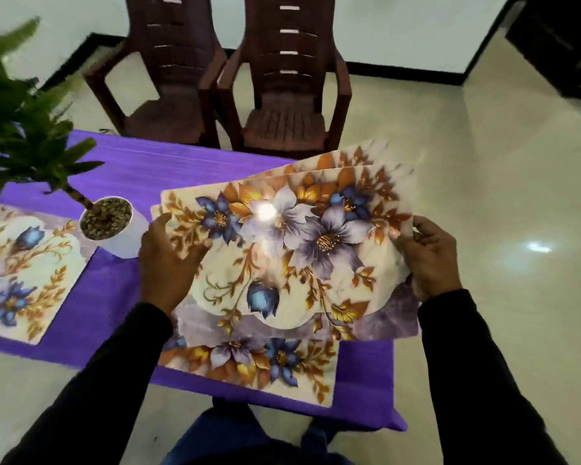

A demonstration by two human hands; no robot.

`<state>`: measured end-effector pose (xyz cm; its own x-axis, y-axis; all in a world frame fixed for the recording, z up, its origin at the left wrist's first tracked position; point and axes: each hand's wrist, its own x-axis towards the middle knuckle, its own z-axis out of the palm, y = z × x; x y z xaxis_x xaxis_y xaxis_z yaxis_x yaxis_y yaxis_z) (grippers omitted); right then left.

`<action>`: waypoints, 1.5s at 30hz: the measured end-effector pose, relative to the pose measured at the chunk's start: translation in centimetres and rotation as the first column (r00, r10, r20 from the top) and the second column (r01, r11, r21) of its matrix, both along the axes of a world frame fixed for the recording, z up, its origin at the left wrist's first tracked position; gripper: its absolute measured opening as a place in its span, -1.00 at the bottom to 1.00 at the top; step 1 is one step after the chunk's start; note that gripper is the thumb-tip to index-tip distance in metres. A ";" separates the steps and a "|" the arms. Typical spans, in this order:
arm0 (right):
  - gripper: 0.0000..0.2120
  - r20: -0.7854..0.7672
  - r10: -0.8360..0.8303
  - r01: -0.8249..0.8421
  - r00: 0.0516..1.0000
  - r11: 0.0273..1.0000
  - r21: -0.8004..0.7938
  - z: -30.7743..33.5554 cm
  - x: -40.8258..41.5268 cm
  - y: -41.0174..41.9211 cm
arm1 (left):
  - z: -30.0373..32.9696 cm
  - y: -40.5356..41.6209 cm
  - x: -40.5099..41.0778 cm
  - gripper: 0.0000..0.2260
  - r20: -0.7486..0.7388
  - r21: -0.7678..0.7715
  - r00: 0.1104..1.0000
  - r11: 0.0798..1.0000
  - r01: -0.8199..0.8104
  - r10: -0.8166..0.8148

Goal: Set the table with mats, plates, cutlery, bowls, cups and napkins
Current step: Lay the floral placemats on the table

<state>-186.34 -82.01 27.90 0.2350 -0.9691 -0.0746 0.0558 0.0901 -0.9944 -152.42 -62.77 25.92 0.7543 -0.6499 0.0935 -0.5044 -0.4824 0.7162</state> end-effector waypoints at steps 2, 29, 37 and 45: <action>-0.76 -0.002 0.027 -0.027 1.000 0.999 0.026 -0.3 -0.2 -0.9 | -1.3 1.5 -2.3 -0.39 -0.288 -0.031 0.949 0.989 -0.143 0.129; -0.66 -0.549 0.173 -0.442 0.818 0.800 -0.406 1.3 4.2 -11.2 | -8.2 2.3 -15.5 -0.87 -0.756 -0.101 0.459 0.610 -0.786 0.467; -0.66 -0.639 0.331 -0.649 0.695 0.671 -0.358 0.6 0.5 -17.3 | -5.2 -0.4 -25.7 -0.86 -0.759 -0.145 0.354 0.388 -0.910 0.546; -0.84 -0.757 0.440 -0.755 0.482 0.647 -0.104 2.7 -1.2 -20.9 | -7.3 -0.5 -28.9 -0.87 -0.827 -0.110 0.272 0.333 -0.936 0.493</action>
<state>-187.58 -102.90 30.64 0.8118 -0.5704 -0.1249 -0.4829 -0.5357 -0.6927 -181.36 -63.30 18.66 0.8345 0.2303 -0.5006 0.4731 0.1664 0.8652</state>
